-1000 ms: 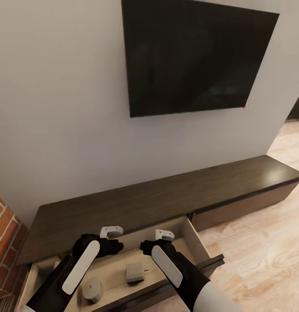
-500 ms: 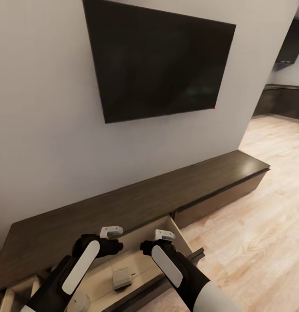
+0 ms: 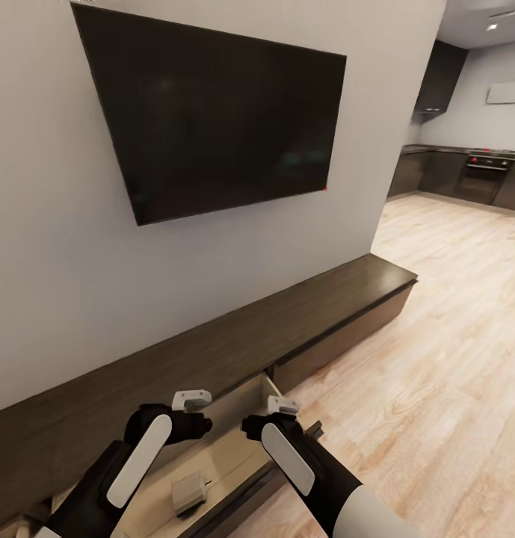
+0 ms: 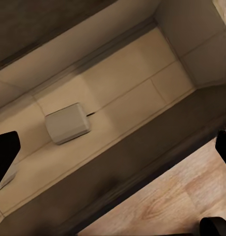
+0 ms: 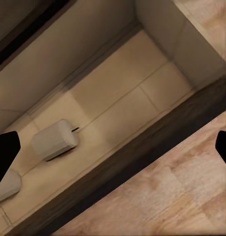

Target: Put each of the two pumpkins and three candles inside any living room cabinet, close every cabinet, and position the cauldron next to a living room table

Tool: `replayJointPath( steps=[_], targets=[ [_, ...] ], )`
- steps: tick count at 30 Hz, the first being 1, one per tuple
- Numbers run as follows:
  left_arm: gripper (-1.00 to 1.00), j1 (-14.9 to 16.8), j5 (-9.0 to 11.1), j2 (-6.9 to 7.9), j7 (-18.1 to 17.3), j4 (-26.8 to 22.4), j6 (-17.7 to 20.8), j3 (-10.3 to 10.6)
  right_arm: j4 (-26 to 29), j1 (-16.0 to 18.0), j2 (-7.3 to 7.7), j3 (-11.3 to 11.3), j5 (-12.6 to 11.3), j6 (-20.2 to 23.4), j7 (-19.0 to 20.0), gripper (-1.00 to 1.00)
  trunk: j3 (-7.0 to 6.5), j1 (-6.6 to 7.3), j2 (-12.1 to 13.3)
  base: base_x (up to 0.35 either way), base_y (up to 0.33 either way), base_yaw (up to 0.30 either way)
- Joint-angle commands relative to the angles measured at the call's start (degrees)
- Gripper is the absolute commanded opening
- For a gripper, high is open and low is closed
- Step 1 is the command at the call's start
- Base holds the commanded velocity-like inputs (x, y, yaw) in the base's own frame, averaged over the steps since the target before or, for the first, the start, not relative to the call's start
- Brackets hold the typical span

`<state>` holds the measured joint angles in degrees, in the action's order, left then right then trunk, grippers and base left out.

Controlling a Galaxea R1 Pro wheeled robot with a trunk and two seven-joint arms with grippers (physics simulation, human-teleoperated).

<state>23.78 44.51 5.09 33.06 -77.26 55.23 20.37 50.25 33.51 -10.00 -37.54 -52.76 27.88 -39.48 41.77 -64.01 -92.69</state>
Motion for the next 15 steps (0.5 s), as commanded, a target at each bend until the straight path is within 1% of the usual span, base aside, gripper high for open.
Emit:
replayJointPath(
  steps=[1,15],
  targets=[
    [1.0,0.0,0.6,0.06,0.6,-0.1,0.1,0.1,0.0,0.1,0.0,-0.1,-0.3,0.1,-0.4,1.0,-0.13,0.23,0.4,0.0,0.0,-0.277],
    [1.0,0.0,0.6,0.1,0.6,-0.1,0.1,0.1,-0.1,0.1,0.0,0.2,-0.4,0.2,-0.4,1.0,-2.64,3.3,6.0,-0.004,0.0,-0.276]
  ],
)
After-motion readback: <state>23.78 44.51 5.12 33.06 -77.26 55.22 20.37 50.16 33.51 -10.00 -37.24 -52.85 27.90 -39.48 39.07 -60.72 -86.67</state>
